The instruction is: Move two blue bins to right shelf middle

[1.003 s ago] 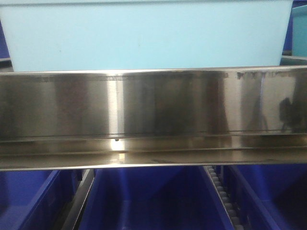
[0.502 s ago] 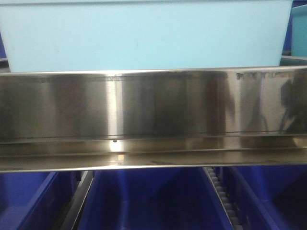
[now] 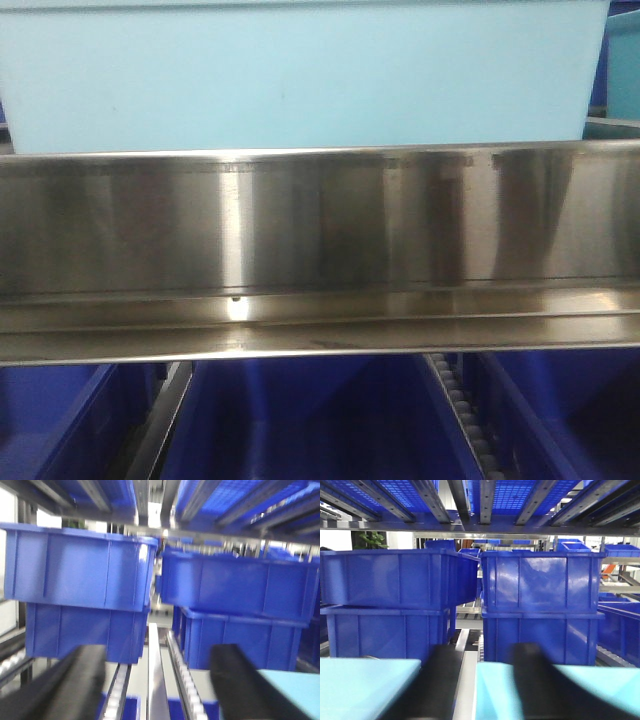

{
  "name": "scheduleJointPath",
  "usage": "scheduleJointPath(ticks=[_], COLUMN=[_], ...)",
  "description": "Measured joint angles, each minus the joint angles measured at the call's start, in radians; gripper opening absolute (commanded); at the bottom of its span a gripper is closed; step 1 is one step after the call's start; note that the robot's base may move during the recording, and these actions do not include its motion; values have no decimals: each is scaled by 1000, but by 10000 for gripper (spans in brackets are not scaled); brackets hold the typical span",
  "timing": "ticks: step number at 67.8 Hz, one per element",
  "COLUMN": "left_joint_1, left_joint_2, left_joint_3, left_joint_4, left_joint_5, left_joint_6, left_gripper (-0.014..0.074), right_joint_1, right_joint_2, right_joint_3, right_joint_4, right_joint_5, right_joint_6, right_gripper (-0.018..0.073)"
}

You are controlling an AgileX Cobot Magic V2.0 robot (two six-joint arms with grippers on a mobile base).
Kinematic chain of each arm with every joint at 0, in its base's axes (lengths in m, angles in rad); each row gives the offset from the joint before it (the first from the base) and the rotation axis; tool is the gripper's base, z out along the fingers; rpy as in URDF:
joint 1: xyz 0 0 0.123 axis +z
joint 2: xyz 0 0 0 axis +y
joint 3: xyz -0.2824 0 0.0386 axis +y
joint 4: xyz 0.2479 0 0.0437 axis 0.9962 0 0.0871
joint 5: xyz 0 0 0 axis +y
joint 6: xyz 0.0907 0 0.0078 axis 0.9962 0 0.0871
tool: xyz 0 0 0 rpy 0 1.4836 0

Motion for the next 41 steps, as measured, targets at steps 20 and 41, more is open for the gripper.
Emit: scheduleJointPath(ticks=[20, 41], left_joint_1=[-47, -325], left_joint_2=[218, 488], left_joint_3=[-235, -460], left_joint_4=[-8, -16], left_joint_5=[197, 410], left_joint_6=[33, 71], left_gripper=[580, 580], right_joint_1=[10, 154], right_joint_2=[211, 515], right_joint_3=[-181, -445], right_joint_4=[16, 187], right_joint_5=[143, 344], right_joint_6=[-41, -168], right_gripper=[569, 569])
